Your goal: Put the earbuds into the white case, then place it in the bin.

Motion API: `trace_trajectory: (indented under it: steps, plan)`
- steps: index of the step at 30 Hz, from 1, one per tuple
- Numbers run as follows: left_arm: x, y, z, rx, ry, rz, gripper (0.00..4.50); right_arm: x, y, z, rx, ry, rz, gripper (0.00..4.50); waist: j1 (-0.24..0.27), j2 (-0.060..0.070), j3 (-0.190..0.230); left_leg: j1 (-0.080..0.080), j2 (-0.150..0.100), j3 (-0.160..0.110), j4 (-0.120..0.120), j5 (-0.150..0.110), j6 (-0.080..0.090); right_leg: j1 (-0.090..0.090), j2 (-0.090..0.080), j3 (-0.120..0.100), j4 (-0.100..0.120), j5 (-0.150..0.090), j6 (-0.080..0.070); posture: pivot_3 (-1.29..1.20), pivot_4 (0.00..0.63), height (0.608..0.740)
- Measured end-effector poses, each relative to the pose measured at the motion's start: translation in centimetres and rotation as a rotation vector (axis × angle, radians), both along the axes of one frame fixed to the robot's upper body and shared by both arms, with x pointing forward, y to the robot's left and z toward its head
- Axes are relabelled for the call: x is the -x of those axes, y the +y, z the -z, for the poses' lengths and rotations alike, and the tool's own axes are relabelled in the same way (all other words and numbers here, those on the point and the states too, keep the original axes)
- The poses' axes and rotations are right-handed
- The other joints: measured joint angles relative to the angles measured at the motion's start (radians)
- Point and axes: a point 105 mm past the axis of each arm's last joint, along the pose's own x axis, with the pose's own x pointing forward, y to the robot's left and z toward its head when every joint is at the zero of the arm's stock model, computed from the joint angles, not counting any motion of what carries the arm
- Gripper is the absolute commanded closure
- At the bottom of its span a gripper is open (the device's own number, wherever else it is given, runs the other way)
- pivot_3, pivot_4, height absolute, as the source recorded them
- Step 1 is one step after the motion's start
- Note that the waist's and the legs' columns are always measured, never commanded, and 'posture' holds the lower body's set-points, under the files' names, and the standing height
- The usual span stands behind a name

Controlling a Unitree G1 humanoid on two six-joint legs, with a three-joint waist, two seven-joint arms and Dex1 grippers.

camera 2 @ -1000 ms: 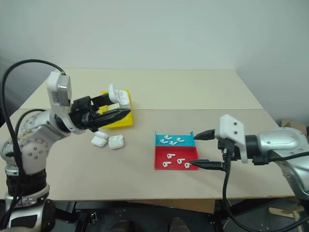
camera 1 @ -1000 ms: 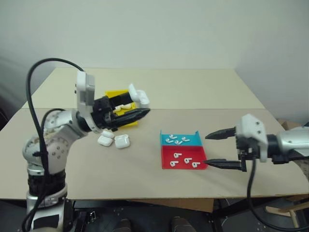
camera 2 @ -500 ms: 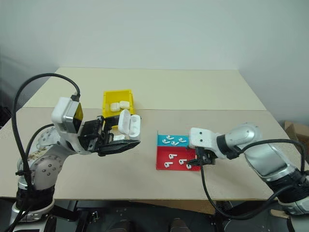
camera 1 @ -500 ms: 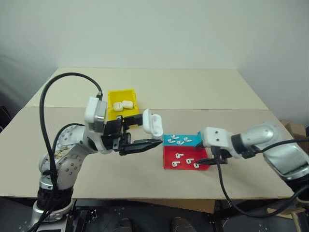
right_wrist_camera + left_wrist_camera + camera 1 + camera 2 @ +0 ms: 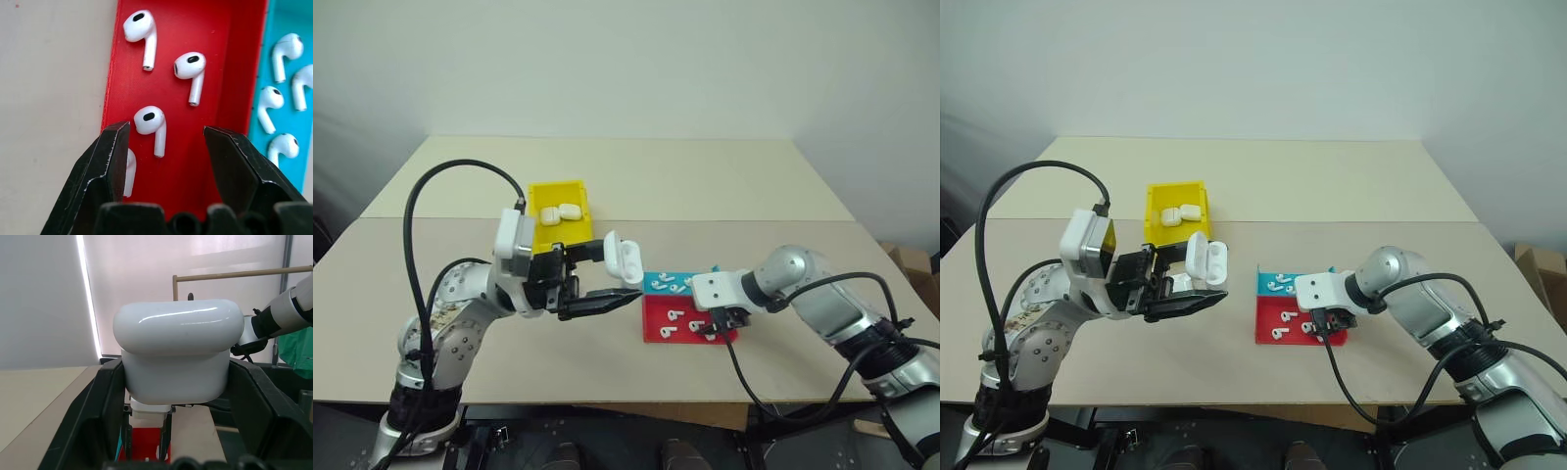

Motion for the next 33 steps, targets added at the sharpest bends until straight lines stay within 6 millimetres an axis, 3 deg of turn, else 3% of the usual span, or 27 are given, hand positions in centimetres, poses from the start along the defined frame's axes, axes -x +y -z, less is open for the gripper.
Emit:
trace_trajectory:
  steps: [7,10,15,28,33]
  plan:
    - [0.3,0.3,0.3,-0.02,0.001,-0.028,1.69,0.0,0.5,0.5,0.022,-0.004,-0.031,1.62,-0.001,0.0,0.0,0.0,0.0,0.0,0.0,0.0,0.0,0.0,0.0,0.0,0.0,0.0,0.0,0.0,0.15,0.74]
    - [0.5,0.3,0.3,-0.026,-0.004,-0.04,1.69,0.0,0.6,0.6,0.029,-0.003,-0.043,2.2,-0.001,0.0,0.0,0.001,0.0,0.0,0.0,0.0,0.0,0.001,0.0,0.0,0.0,0.0,0.0,0.0,0.15,0.74]
    - [0.8,0.4,0.1,-0.03,-0.015,-0.042,1.69,-0.1,0.8,0.7,0.032,-0.003,-0.054,3.8,-0.001,0.0,0.0,0.001,0.0,0.0,0.0,0.0,0.0,0.001,0.0,0.0,0.0,0.0,0.0,0.0,0.15,0.74]
    - [1.0,0.4,0.1,-0.026,-0.008,-0.033,1.69,-0.5,1.0,0.4,-0.035,0.005,0.035,3.8,-0.001,0.0,0.0,0.001,0.0,0.0,0.0,0.0,0.0,0.001,0.0,0.0,0.0,0.0,0.0,0.0,0.15,0.74]
    - [0.3,0.5,-0.2,-0.019,0.003,-0.027,1.69,0.3,1.1,-3.1,-0.264,-0.005,0.151,3.8,0.005,0.0,0.0,-0.001,0.0,0.0,0.0,0.0,0.0,0.0,0.0,-0.001,0.0,0.0,0.0,0.0,0.15,0.74]
